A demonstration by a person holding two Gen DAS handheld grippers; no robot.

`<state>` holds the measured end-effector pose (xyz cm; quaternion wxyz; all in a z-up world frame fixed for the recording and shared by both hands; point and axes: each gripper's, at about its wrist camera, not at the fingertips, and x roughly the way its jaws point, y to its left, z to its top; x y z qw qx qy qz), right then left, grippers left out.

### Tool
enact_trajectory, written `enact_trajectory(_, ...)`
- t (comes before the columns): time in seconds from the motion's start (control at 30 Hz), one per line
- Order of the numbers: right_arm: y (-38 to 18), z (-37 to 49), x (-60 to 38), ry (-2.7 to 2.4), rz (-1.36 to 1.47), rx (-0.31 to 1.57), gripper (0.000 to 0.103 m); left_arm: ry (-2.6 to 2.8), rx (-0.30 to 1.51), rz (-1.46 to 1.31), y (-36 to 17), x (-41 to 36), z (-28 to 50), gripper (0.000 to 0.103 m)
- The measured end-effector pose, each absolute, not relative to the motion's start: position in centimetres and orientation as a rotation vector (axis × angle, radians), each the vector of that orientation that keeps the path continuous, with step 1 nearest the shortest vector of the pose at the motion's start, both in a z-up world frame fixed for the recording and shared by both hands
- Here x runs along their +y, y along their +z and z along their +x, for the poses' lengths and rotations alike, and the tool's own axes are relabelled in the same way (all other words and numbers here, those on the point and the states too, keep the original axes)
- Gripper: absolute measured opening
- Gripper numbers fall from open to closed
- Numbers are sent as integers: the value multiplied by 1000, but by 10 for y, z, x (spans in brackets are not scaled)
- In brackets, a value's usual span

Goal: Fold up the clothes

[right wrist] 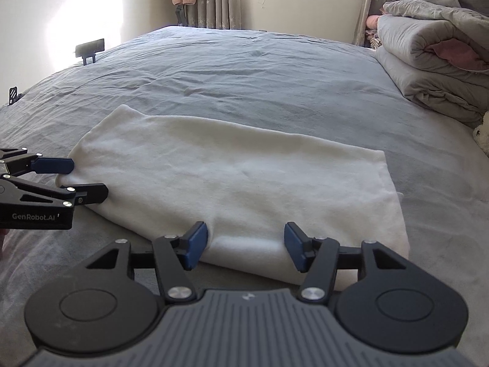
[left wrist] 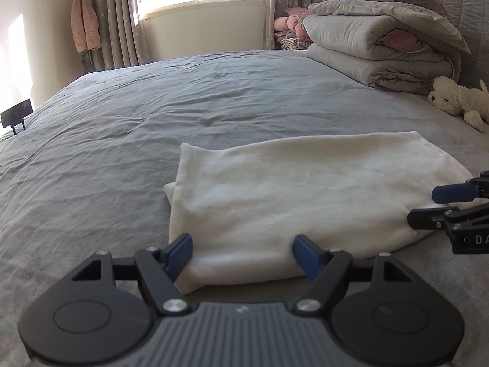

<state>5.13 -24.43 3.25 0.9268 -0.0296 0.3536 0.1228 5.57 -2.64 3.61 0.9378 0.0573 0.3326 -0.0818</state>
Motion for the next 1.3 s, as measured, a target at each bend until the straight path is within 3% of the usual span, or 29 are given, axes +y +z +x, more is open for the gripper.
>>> enact_trajectory(0.17, 37, 56, -280, 182, 32, 771, 57, -160, 699, 91, 38, -18, 59, 72)
enact_trajectory(0.27, 39, 56, -296, 155, 64, 791, 47, -157, 706, 87, 39, -16, 59, 69)
enact_trajectory(0.33, 42, 55, -303, 126, 54, 799, 47, -140, 712, 85, 39, -11, 59, 69)
enact_trajectory(0.4, 43, 55, -312, 96, 58, 808, 49, -103, 726, 76, 39, -5, 61, 79)
enact_trajectory(0.6, 36, 58, -333, -9, 100, 853, 54, -97, 817, -108, 32, 19, 71, 79)
enact_trajectory(1.3, 43, 54, -339, -90, 136, 847, 64, -48, 888, -230, 36, 35, 75, 78)
